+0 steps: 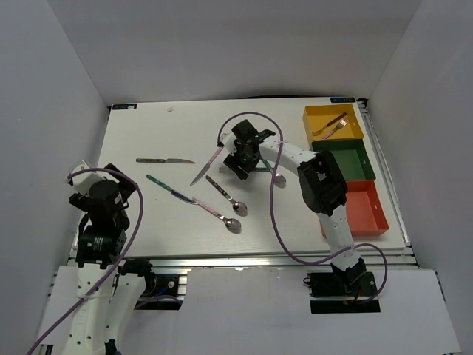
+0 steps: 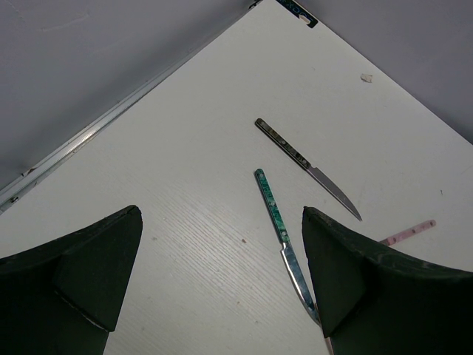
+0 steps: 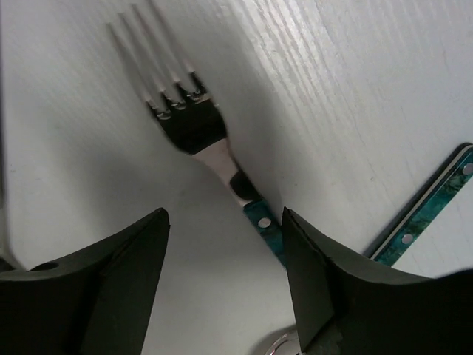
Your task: Sort the eating utensils into containers
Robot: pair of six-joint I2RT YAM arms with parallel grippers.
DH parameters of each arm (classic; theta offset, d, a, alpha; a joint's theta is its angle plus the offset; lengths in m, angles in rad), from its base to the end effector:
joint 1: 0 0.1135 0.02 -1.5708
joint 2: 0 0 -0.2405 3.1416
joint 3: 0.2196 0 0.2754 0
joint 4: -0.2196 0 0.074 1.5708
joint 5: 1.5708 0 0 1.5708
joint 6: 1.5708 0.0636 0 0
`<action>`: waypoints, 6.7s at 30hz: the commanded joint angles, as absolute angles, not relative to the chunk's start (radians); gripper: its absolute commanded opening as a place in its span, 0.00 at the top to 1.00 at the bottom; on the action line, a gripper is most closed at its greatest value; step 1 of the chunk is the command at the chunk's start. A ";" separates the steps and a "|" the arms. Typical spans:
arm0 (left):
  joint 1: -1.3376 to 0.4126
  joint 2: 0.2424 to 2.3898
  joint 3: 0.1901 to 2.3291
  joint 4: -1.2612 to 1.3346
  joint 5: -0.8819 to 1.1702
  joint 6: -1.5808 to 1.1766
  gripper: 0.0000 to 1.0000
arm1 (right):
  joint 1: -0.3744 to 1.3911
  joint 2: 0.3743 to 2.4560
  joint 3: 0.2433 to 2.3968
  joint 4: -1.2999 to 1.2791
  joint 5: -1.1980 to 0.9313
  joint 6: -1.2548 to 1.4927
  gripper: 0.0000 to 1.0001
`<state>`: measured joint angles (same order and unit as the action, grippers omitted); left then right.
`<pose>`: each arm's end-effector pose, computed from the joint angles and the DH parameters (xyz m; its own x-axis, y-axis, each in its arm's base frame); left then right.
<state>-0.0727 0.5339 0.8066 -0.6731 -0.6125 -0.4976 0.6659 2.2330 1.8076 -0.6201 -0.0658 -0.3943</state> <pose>0.1739 0.0240 0.3169 -0.1179 -0.3830 -0.9162 -0.5973 0.7644 -0.2426 0.3956 0.3161 0.1280 -0.3814 -0.7871 -0.4848 -0.8544 0.5003 -0.1401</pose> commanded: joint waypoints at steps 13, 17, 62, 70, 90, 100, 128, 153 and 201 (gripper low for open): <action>-0.066 0.537 0.802 -0.670 -0.607 -0.494 0.02 | 0.672 2.200 1.683 -0.450 -0.144 -0.296 1.00; -0.064 0.537 0.802 -0.670 -0.609 -0.494 0.02 | 0.670 2.122 1.660 -0.361 -0.273 -0.166 1.00; -0.057 0.528 0.801 -0.664 -0.594 -0.486 0.02 | -0.026 1.987 1.947 -0.382 0.032 0.545 0.11; -0.057 0.520 0.799 -0.667 -0.601 -0.491 0.02 | 0.351 2.020 1.836 -0.586 0.089 0.149 0.12; -0.058 0.520 0.799 -0.667 -0.601 -0.492 0.02 | 0.541 2.118 1.529 -0.529 0.106 0.068 0.68; -0.058 0.514 0.801 -0.670 -0.611 -0.497 0.02 | 0.456 1.764 1.303 -0.275 -0.102 0.315 1.00; -0.061 0.508 0.801 -0.667 -0.604 -0.492 0.02 | -0.183 1.488 1.019 -0.071 0.009 0.760 0.18; -0.060 0.514 0.801 -0.676 -0.623 -0.502 0.02 | 0.900 2.063 1.537 -0.399 0.135 0.091 0.31; -0.068 0.515 0.801 -0.673 -0.615 -0.499 0.02 | 0.047 1.476 1.058 -0.123 0.114 0.599 0.11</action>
